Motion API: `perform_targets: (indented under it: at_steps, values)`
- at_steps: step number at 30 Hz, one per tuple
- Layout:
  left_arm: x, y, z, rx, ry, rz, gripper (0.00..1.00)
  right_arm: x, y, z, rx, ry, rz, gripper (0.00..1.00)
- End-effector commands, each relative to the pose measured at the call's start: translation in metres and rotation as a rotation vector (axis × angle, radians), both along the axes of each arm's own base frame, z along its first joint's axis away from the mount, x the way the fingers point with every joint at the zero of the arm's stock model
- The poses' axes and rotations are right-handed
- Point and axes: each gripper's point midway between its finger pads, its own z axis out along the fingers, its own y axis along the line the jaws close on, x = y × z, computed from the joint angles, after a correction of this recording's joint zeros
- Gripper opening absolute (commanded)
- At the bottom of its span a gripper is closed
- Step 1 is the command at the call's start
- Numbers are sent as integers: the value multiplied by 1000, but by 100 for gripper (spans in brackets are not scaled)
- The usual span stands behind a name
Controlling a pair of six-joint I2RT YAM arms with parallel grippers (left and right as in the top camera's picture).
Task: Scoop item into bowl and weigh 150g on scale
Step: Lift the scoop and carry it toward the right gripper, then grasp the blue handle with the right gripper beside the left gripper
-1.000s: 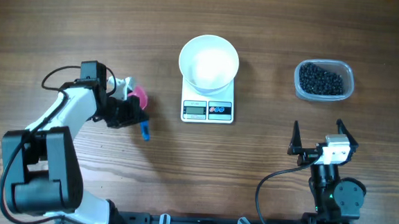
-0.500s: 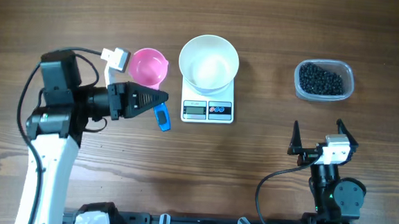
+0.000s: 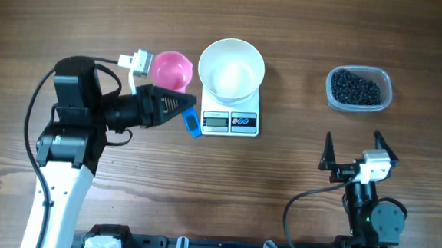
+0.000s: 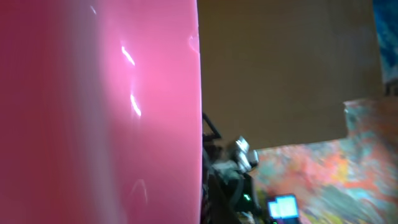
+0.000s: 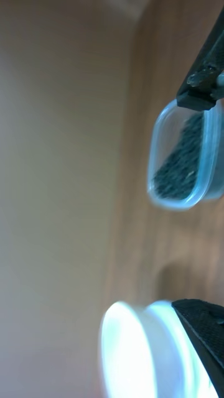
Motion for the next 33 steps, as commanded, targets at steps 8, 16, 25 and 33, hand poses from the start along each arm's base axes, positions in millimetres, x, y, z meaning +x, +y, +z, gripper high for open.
perform_targets:
  at_steps: [8, 16, 25, 33]
  values:
    - [10, -9, 48, 35, -255, 115, 4, -70, 82, 128, 829, -119, 753, 100]
    - [6, -67, 113, -40, -582, 196, 4, -54, 122, 166, 1005, 451, 863, 100]
    - [3, -90, 140, -281, -400, 229, 4, -63, 141, 194, 1081, 606, 1127, 85]
    - [-7, -118, 129, -330, -249, 180, 4, -64, 141, 197, 1048, 564, 1133, 79]
